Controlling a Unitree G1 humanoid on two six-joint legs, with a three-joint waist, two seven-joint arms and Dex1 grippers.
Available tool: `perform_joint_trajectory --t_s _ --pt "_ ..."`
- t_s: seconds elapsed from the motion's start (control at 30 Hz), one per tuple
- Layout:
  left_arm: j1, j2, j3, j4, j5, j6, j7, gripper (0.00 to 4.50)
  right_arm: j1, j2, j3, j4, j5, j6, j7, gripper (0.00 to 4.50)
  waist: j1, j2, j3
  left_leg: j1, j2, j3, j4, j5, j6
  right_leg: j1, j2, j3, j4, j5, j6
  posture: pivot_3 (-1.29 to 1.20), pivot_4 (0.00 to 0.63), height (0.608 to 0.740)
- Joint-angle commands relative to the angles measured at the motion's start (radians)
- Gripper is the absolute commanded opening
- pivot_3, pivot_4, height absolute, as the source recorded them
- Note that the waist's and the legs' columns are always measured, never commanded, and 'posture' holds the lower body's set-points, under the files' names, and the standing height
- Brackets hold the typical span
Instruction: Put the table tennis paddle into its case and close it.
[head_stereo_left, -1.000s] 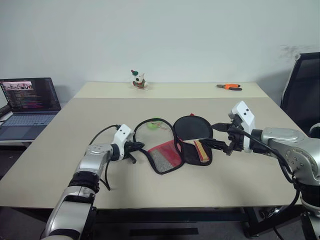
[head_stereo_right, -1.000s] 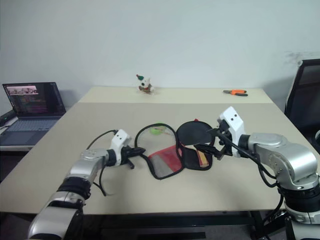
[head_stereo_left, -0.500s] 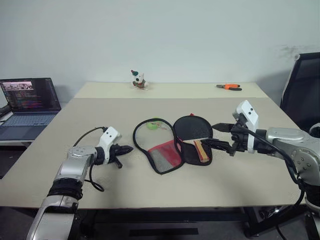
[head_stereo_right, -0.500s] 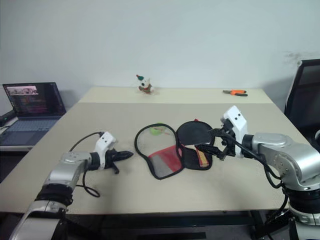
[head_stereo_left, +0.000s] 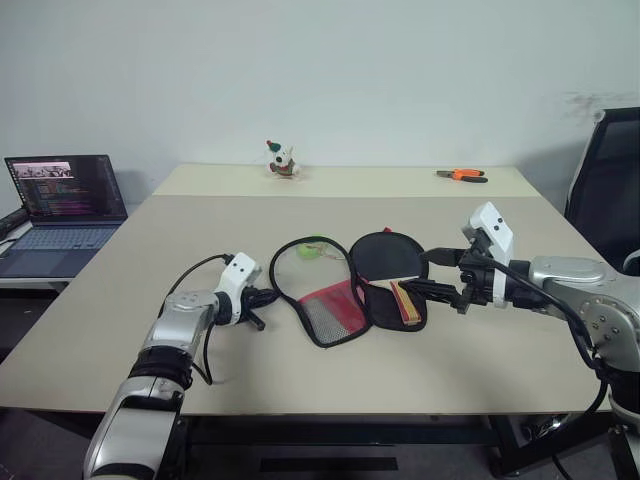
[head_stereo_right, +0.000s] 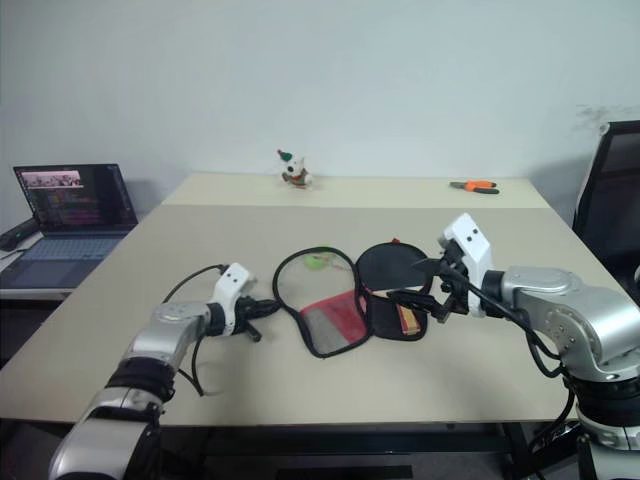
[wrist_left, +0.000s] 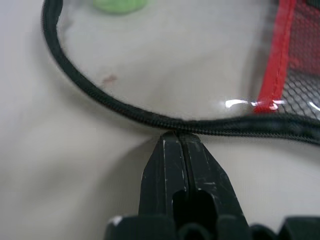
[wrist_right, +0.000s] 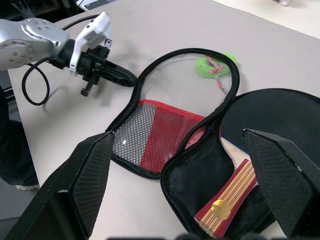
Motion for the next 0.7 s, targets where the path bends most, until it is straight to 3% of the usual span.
perform_joint_trajectory --t_s 0.03,0.33,0.53,0.7 --pt "-0.060 -0.045 -0.015 0.035 0.012 -0.046 0.002 0.01 -0.013 -0.001 -0.027 -0.028 0.019 -0.005 -0.011 4.50 0.000 0.000 0.000 0.000 0.000 0.000 0.000 0.000 0.000 0.000 0.000 0.000 0.000 0.000 0.000 0.00 0.150 0.740" --pt "-0.256 -0.179 -0.039 0.058 0.006 -0.116 -0.028 0.01 0.001 -0.042 -0.063 -0.028 0.019 -0.001 -0.012 4.50 0.001 -0.001 0.000 -0.001 -0.002 0.000 0.001 0.000 0.000 0.000 0.000 0.000 0.000 0.000 0.000 0.00 0.150 0.740" --pt "-0.429 -0.282 -0.035 0.197 0.018 -0.205 -0.012 0.01 0.000 -0.051 -0.078 -0.007 0.013 -0.001 -0.025 4.50 -0.002 -0.001 0.001 -0.001 -0.004 0.000 0.002 0.000 0.000 0.000 0.000 0.000 0.000 0.000 0.001 0.00 0.150 0.740" --pt "-0.462 -0.299 -0.025 0.250 0.015 -0.248 -0.023 0.01 0.007 -0.046 -0.067 0.018 -0.013 -0.001 -0.057 4.50 -0.016 -0.001 0.001 0.000 -0.002 0.002 0.001 0.000 0.000 0.000 0.002 0.002 0.001 0.000 0.001 0.00 0.150 0.740"
